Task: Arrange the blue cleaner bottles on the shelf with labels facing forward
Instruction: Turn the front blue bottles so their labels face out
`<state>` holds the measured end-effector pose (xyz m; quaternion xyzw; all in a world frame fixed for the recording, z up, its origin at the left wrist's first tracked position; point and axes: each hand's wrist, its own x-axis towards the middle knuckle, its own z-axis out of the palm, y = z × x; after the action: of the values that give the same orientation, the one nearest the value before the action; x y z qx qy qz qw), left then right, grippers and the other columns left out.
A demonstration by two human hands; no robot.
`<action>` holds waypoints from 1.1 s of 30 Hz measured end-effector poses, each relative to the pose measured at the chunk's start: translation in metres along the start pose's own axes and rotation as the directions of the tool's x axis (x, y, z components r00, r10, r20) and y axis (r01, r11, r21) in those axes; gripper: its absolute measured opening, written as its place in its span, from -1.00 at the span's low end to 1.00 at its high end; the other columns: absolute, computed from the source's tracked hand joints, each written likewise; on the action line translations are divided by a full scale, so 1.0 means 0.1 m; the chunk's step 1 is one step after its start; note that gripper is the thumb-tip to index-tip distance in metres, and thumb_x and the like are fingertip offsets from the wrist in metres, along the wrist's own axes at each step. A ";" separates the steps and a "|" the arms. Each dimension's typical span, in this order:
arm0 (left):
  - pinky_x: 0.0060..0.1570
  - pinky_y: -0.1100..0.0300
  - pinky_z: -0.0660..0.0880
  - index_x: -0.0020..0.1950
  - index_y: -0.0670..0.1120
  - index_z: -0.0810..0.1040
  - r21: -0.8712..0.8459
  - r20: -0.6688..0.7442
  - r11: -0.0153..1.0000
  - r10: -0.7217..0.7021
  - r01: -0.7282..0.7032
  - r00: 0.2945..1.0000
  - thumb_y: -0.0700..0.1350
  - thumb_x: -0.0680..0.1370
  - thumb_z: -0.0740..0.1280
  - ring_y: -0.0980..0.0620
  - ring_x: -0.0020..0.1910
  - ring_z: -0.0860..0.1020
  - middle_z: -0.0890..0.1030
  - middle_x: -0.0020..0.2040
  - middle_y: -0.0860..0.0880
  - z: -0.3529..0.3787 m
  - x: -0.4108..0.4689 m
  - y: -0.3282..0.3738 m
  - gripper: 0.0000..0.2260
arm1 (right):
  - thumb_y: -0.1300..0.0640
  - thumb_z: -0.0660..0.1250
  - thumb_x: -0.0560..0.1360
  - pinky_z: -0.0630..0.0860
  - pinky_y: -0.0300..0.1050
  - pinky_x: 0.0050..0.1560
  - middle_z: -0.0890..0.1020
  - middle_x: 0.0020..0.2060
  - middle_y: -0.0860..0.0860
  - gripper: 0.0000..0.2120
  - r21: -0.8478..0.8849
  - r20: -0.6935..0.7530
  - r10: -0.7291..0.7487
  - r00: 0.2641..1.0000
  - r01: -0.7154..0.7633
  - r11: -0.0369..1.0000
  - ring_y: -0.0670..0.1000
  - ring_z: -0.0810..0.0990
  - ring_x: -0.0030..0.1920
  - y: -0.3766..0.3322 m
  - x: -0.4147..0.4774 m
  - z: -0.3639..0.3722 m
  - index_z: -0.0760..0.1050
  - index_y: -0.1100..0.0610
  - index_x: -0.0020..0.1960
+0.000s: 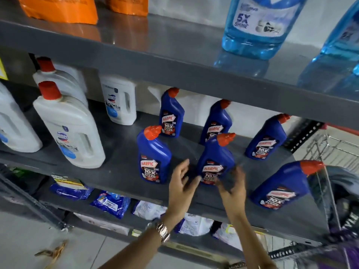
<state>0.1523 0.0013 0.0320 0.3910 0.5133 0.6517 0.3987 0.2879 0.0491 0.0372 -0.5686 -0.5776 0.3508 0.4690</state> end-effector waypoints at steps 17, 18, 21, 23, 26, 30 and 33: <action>-0.12 0.46 0.49 0.04 0.12 0.45 0.157 0.052 0.988 -0.003 -0.005 0.999 -0.22 0.47 0.37 0.38 -0.02 0.55 0.55 0.04 0.17 0.14 0.05 -0.02 -0.72 | 0.29 0.38 0.43 0.56 -0.24 -0.04 0.62 -0.08 -0.18 -0.65 -0.013 0.183 -0.085 0.979 0.089 0.996 -0.28 0.60 -0.06 0.21 -0.01 -0.33 0.40 0.02 0.13; -0.12 0.46 0.49 0.05 0.11 0.46 0.156 0.052 0.988 -0.006 -0.002 0.999 -0.22 0.47 0.37 0.38 -0.01 0.55 0.56 0.04 0.17 0.14 0.04 -0.01 -0.72 | 0.29 0.38 0.43 0.56 -0.26 -0.03 0.62 -0.08 -0.17 -0.65 -0.011 0.184 -0.086 0.979 0.090 0.996 -0.28 0.60 -0.06 0.22 -0.02 -0.34 0.40 0.02 0.13; -0.10 0.45 0.49 0.13 0.00 0.47 0.159 0.051 0.987 -0.010 0.002 0.999 -0.21 0.46 0.38 0.26 0.06 0.55 0.58 0.08 0.06 0.14 0.03 0.00 -0.72 | 0.29 0.38 0.42 0.55 -0.31 -0.03 0.63 -0.07 -0.13 -0.66 0.003 0.195 -0.094 0.976 0.095 0.995 -0.29 0.59 -0.06 0.22 -0.03 -0.35 0.41 0.04 0.13; -0.07 0.44 0.50 0.19 -0.07 0.46 0.161 0.046 0.987 -0.012 0.004 0.999 -0.20 0.47 0.38 0.15 0.12 0.54 0.57 0.13 -0.01 0.14 0.03 -0.01 -0.69 | 0.29 0.38 0.43 0.53 -0.37 -0.04 0.63 -0.07 -0.11 -0.66 0.015 0.199 -0.098 0.975 0.097 0.995 -0.30 0.59 -0.06 0.21 -0.02 -0.35 0.42 0.07 0.15; -0.06 0.44 0.50 0.22 -0.11 0.45 0.165 0.030 0.986 -0.012 0.007 0.999 -0.19 0.47 0.38 0.11 0.14 0.54 0.57 0.15 -0.05 0.15 0.04 -0.04 -0.67 | 0.30 0.37 0.43 0.51 -0.43 -0.04 0.62 -0.06 -0.14 -0.65 0.045 0.208 -0.097 0.973 0.089 0.995 -0.32 0.58 -0.06 0.22 -0.02 -0.35 0.41 0.07 0.15; -0.07 0.42 0.50 0.17 -0.07 0.46 0.140 0.045 0.990 -0.015 0.009 0.999 -0.21 0.47 0.36 0.22 0.09 0.56 0.58 0.11 -0.01 0.17 0.04 -0.04 -0.71 | 0.29 0.38 0.42 0.52 -0.40 -0.03 0.62 -0.05 -0.15 -0.65 0.069 0.207 -0.091 0.974 0.079 0.995 -0.30 0.59 -0.05 0.25 -0.01 -0.35 0.41 0.05 0.15; -0.09 0.44 0.50 0.18 -0.05 0.45 0.128 0.045 0.992 -0.008 0.002 0.999 -0.23 0.48 0.36 0.31 0.04 0.56 0.57 0.09 0.06 0.18 0.03 -0.02 -0.70 | 0.28 0.38 0.43 0.54 -0.34 -0.01 0.61 -0.04 -0.15 -0.64 0.076 0.206 -0.094 0.974 0.080 0.994 -0.29 0.59 -0.03 0.25 -0.01 -0.34 0.40 0.03 0.15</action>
<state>0.1676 0.0105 0.0332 0.4291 0.5458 0.6073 0.3861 0.3276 0.0463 0.0238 -0.4867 -0.6359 0.4069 0.4396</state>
